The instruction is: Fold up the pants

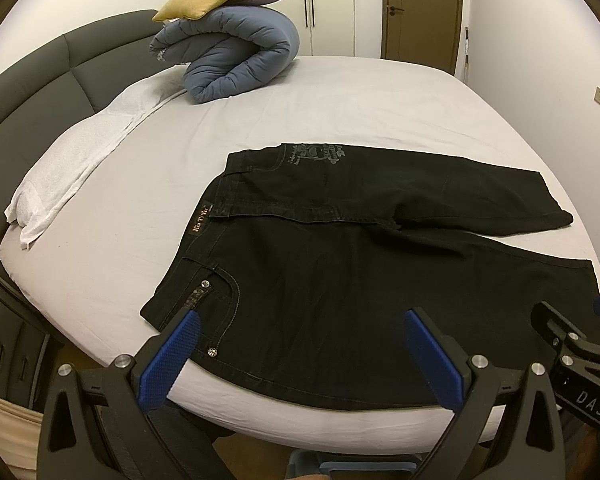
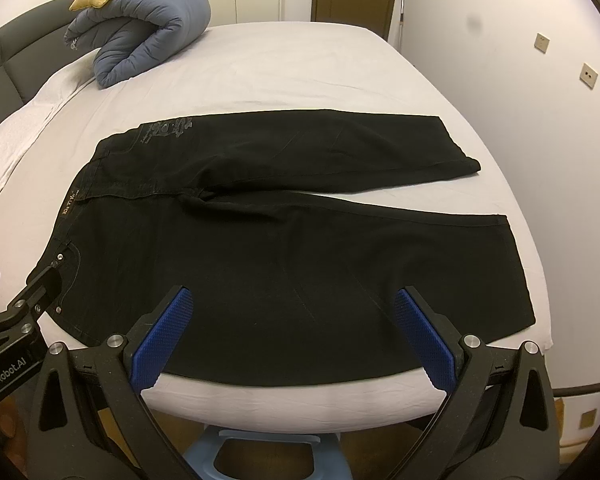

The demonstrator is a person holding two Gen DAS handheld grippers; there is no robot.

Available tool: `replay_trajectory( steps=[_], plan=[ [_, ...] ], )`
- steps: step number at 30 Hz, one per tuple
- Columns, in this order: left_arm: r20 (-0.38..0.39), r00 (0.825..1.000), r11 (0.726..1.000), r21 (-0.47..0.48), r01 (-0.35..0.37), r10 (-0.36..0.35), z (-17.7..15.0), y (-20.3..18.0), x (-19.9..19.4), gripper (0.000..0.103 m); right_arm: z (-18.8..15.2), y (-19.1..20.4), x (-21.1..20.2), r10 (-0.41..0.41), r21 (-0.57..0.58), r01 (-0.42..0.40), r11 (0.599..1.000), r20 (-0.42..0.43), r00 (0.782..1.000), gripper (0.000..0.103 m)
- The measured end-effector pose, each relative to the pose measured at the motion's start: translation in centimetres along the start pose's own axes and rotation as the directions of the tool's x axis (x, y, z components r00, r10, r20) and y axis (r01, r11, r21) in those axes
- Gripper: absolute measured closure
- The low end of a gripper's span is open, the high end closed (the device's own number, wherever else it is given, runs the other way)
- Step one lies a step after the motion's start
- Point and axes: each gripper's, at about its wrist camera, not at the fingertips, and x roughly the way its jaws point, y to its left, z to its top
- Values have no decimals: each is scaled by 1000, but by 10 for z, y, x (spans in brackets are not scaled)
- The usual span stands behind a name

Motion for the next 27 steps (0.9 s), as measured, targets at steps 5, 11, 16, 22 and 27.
replay_trajectory(
  steps=[5,11,16,22,27],
  plan=[
    [7,1000,1000,-10,-5,5,1,2,0,0,0,0,0,1,0,-1,1000,0,1000,0],
    [16,999,999,1,42,-42,10,6,6,0,1,2,7,19,-8,-19,1000,-8,1000,0],
    [63,986,985,81,151,-156,48,23,26,0,19,-3,20,127,-57,-126,990,7,992,0],
    [-99,966,939,230,257,-241,118,38,103,0,74,-10,62,253,-159,-249,955,9,967,0],
    [-139,965,902,346,257,-222,188,46,185,0,124,-11,110,336,-240,-328,914,-8,942,4]
  ],
)
